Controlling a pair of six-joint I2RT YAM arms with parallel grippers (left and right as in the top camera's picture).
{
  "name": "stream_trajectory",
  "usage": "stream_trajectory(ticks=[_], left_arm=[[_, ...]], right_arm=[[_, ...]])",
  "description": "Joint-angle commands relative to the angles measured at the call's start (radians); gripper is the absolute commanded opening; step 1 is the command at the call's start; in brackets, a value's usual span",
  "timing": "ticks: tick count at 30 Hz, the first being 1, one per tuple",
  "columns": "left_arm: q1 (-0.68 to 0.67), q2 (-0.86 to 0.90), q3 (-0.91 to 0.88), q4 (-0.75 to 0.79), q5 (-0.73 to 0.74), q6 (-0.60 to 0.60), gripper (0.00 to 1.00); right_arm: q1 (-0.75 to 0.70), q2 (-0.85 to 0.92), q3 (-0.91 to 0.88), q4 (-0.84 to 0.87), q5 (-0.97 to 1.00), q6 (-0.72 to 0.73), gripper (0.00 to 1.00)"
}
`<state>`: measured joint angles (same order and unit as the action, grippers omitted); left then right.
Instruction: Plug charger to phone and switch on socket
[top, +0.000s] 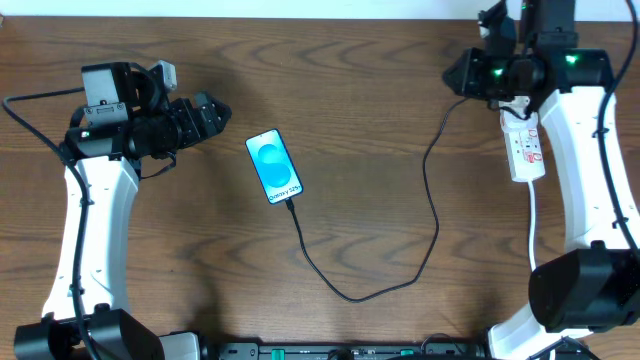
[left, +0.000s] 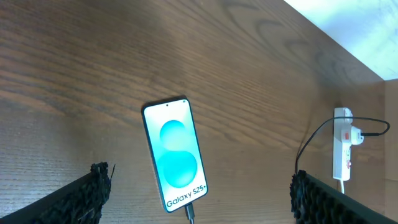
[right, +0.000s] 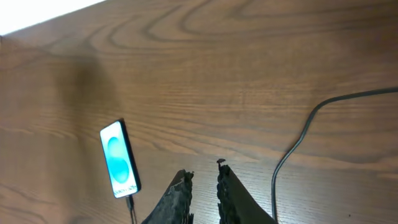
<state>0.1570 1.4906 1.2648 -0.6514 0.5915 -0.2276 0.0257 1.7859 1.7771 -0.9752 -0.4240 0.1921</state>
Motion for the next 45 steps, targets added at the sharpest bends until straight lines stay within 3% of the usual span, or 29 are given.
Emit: stream_trajectory(ticks=[1, 14, 19, 20, 21, 22, 30, 45], left_arm=[[0.005, -0.002, 0.007, -0.003, -0.009, 0.014, 0.94], [0.005, -0.002, 0.007, -0.003, -0.009, 0.014, 0.94], [0.005, -0.002, 0.007, -0.003, -0.009, 0.014, 0.94], [0.005, -0.002, 0.007, -0.003, -0.009, 0.014, 0.94], [0.005, -0.002, 0.007, -0.003, -0.009, 0.014, 0.94], [0.005, -0.002, 0.007, -0.003, -0.009, 0.014, 0.94], [0.005, -0.002, 0.007, -0.003, -0.009, 0.014, 0.94], [0.005, -0.002, 0.007, -0.003, -0.009, 0.014, 0.94]], right_arm=[[0.03, -0.026, -0.003, -0.022, 0.026, -0.034, 0.14], [0.035, -0.045, -0.003, -0.129, 0.033, -0.151, 0.15], [0.035, -0.174, -0.003, -0.164, 0.21, -0.19, 0.2], [0.035, -0.215, -0.003, -0.179, 0.266, -0.189, 0.25], [0.035, -0.254, -0.003, -0.192, 0.286, -0.185, 0.59], [0.034, -0.282, -0.003, -0.2, 0.283, -0.18, 0.99], [0.034, -0.413, -0.003, -0.213, 0.288, -0.182, 0.99], [0.031, -0.401, -0.015, -0.101, 0.375, -0.224, 0.99]])
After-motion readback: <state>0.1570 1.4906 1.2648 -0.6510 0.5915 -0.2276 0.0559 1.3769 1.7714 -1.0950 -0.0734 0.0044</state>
